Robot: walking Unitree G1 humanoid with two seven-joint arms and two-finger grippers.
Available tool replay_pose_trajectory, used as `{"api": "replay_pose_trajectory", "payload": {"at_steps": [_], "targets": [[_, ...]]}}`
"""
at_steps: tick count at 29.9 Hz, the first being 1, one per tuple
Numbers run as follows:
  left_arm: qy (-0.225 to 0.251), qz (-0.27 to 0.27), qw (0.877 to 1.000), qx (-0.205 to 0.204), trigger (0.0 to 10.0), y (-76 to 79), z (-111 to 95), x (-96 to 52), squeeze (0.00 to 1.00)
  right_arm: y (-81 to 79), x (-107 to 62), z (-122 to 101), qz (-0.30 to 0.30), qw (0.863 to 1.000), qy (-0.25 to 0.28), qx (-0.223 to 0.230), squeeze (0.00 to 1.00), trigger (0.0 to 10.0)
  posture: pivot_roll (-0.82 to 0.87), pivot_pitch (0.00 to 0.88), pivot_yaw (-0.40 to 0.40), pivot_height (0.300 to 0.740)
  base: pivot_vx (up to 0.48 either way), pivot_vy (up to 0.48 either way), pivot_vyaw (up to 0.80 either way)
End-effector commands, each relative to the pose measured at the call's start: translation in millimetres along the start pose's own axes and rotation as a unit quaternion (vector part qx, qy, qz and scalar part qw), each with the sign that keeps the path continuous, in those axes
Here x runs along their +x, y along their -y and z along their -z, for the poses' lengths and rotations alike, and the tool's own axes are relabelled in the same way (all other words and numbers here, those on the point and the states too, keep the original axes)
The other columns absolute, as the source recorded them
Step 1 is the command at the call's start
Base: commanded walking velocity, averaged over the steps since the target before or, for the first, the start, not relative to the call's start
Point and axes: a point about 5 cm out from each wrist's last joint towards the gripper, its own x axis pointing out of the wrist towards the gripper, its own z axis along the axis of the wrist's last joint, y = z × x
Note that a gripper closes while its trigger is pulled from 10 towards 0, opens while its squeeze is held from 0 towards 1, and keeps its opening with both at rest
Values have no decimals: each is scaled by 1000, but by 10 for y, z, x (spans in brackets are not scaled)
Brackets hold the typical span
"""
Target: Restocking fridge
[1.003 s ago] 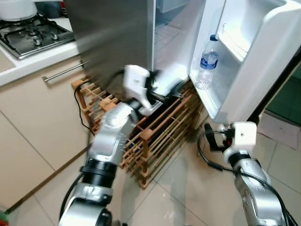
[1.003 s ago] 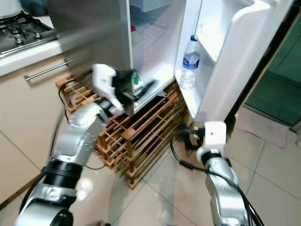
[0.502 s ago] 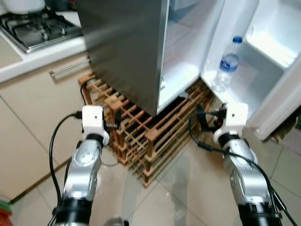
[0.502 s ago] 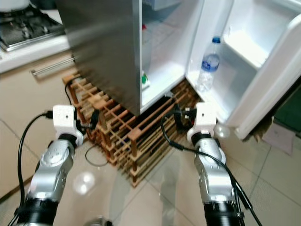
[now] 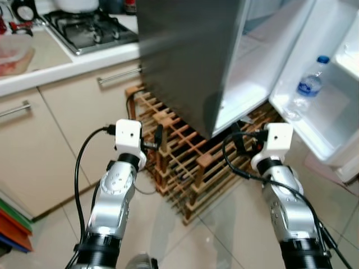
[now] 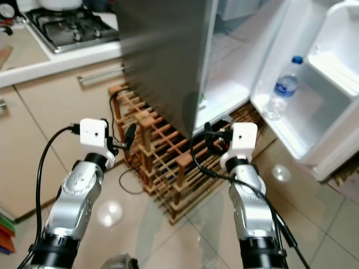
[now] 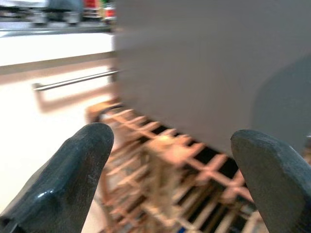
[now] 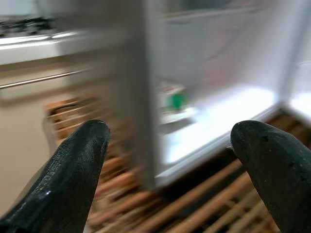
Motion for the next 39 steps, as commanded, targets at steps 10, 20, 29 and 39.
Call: {"api": "replay_pose_trajectory", "payload": {"at_steps": [10,20,29,39], "targets": [[17,-1,1000,8,10000,12,-105,101,0,1,64,-67,-2,1000,22,-7,0,10000,-5,0,-29,740,0,25,408],[24,5,999,27,10000,21,-162,177,0,-12,95,-59,7,999,31,-3,0,10000,20,0,-41,740,0,0,409],[40,10,999,6,10000,58,-240,210,0,-26,97,-79,6,999,41,-14,0,10000,10,0,-26,740,61,-363,410],[30,-19,999,-12,10000,50,-176,185,0,-36,21,-17,4,999,32,-14,0,10000,-5,0,-22,740,183,-405,407]]}}
